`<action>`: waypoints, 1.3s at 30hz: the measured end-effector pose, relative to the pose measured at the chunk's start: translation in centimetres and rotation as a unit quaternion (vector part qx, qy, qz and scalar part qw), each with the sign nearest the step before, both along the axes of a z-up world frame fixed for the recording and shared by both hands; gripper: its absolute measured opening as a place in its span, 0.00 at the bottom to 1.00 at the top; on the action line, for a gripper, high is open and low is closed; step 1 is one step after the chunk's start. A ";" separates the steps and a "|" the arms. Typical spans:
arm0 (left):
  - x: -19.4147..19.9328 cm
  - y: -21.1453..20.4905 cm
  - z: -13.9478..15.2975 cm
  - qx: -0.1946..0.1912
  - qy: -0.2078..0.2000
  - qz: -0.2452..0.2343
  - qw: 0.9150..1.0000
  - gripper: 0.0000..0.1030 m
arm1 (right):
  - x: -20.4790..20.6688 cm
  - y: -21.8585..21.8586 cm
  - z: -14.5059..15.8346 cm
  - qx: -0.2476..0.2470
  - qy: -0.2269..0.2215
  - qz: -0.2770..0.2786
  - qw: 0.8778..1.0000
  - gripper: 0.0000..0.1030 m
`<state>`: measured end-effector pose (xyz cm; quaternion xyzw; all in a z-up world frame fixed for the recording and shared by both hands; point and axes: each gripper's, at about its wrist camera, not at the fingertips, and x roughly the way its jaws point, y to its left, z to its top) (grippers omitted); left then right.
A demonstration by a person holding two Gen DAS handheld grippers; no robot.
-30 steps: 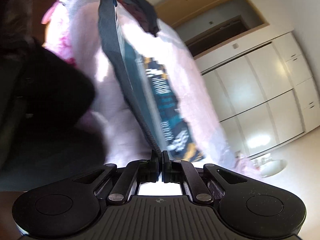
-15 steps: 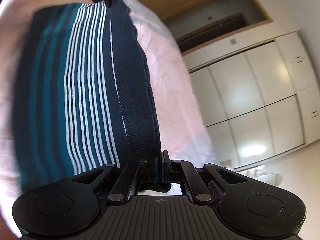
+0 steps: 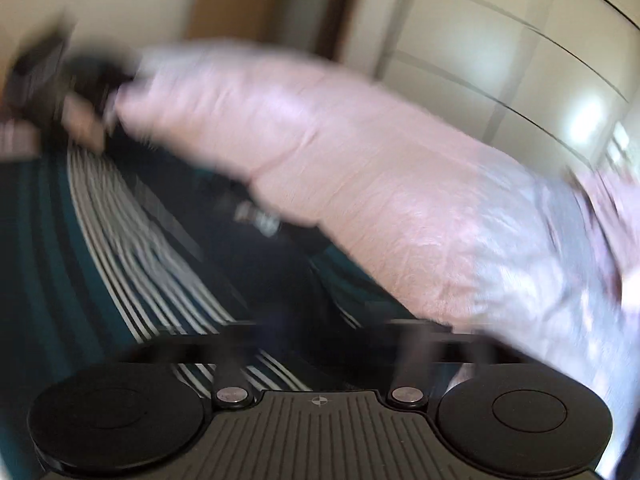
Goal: Fold clothes
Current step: 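Lower the folded sweater onto the bed with both tools, then release the folded sweater and close both tools above it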
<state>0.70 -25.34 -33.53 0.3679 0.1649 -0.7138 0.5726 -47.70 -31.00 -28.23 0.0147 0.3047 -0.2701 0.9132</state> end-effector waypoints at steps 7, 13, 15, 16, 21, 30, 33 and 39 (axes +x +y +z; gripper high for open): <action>1.6 0.5 0.2 -0.015 0.068 0.025 0.997 0.30 | -5.9 -2.2 0.4 0.105 -0.131 -0.108 0.980 0.83; 2.5 -0.2 -0.1 -0.012 0.108 0.035 0.993 0.30 | -5.8 -4.5 0.1 0.139 -0.159 -0.137 0.968 0.82; 2.6 -0.3 -0.2 -0.013 0.113 0.037 0.993 0.30 | -5.4 -5.0 -0.3 0.148 -0.145 -0.134 0.969 0.75; 2.6 -0.3 -0.3 -0.014 0.117 0.038 0.992 0.30 | -4.8 -5.3 -0.9 0.152 -0.137 -0.134 0.970 0.65; 2.8 -1.4 -0.8 -0.006 0.142 0.051 0.989 0.29 | -3.9 -5.6 -2.4 0.157 -0.130 -0.143 0.969 0.52; 3.0 -1.2 -0.9 -0.016 0.145 0.060 0.987 0.07 | -5.0 -4.6 -1.7 0.149 -0.135 -0.145 0.969 0.23; 2.8 -0.8 -0.8 -0.023 0.140 0.056 0.988 0.06 | -4.7 -4.3 -1.6 0.138 -0.120 -0.147 0.972 0.11; 3.2 0.1 1.3 -0.065 0.147 0.048 0.986 0.06 | -4.7 -2.3 0.0 0.093 -0.119 -0.145 0.978 0.08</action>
